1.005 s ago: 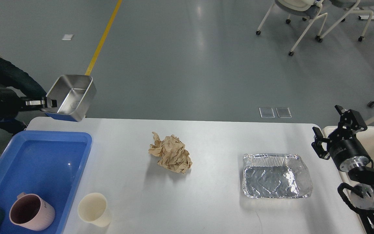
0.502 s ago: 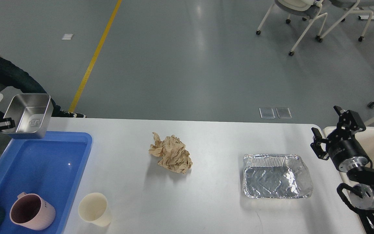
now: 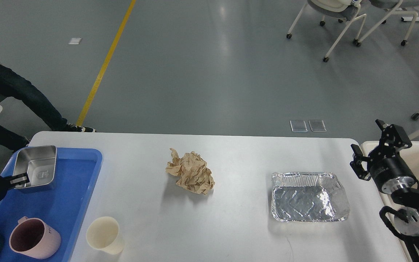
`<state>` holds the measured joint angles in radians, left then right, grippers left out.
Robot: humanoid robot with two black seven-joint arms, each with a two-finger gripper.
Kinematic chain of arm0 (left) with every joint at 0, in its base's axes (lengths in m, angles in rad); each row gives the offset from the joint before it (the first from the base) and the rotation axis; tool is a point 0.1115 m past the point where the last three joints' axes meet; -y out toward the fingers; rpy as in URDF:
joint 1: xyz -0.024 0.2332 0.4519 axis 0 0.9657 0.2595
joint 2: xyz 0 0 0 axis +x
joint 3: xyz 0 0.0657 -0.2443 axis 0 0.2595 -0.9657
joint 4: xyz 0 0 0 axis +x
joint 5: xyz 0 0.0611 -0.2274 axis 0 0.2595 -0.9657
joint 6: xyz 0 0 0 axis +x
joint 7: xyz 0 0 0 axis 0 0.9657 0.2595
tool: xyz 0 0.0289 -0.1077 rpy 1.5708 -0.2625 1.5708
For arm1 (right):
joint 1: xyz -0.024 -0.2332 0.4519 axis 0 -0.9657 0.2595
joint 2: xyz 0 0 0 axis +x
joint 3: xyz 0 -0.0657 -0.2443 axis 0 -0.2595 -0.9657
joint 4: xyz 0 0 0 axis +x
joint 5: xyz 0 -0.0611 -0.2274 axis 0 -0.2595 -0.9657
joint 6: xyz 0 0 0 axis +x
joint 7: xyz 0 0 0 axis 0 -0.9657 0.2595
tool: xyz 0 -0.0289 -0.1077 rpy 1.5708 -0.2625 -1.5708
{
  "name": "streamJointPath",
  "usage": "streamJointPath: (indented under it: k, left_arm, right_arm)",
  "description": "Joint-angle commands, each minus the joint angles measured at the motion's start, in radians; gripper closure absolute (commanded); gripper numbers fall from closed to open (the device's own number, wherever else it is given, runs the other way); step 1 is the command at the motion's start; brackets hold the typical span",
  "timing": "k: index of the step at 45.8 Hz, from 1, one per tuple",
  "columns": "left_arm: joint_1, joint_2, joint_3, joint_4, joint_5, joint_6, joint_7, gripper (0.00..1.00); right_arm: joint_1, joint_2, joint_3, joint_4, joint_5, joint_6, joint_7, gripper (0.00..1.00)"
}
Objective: Tidy desktop
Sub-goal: 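Lift the steel tray and set it in the blue bin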
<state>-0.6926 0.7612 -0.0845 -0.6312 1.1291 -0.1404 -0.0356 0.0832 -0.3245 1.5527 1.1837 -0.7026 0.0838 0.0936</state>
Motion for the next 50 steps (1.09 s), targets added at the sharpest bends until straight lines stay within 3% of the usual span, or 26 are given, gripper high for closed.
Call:
streamJointPath:
  k: [1,3,8,15,25,29,36,41,45,50]
  left_arm:
    - [0.001,-0.045,-0.011,0.033,-0.008,0.005,0.002,0.22]
    - [0.001,-0.046,-0.015,0.033,-0.031,0.005,0.002,0.13]
    - [-0.004,-0.036,-0.015,0.031,-0.104,-0.005,0.000,0.04]
    - [-0.025,0.021,-0.049,0.010,-0.155,-0.024,-0.013,0.03]
    - [-0.053,0.072,-0.434,-0.053,-0.455,-0.183,-0.010,0.03]
    - [-0.028,0.079,-0.553,-0.122,-0.538,-0.196,-0.012,0.03]
    - [0.070,0.086,-0.717,-0.332,-0.656,-0.165,-0.018,0.03]
    - [0.197,0.061,-0.849,-0.540,-0.712,-0.045,-0.020,0.03]
    - [0.301,0.003,-0.941,-0.665,-0.713,0.010,-0.021,0.03]
    - [0.441,-0.114,-1.089,-0.725,-0.713,0.016,-0.021,0.03]
  right_arm:
    - [-0.003,-0.004,0.000,-0.001,0.000,0.001,0.000,0.00]
    - [-0.003,-0.008,0.000,-0.001,0.000,0.001,0.000,0.00]
    - [-0.003,-0.011,0.000,-0.003,0.000,0.001,0.000,0.00]
    - [-0.003,-0.010,-0.003,-0.003,0.000,0.004,0.000,0.00]
    - [0.006,-0.016,-0.039,0.000,0.000,0.004,-0.002,0.00]
    - [0.010,-0.027,-0.060,0.000,-0.018,0.004,-0.002,0.00]
    - [0.024,-0.028,-0.089,0.004,-0.155,-0.033,-0.002,0.00]
    - [0.033,-0.024,-0.103,0.007,-0.328,-0.085,0.000,0.00]
    - [0.035,-0.031,-0.137,0.028,-0.435,-0.098,0.000,0.00]
    - [0.038,-0.047,-0.155,0.050,-0.508,-0.102,0.000,0.00]
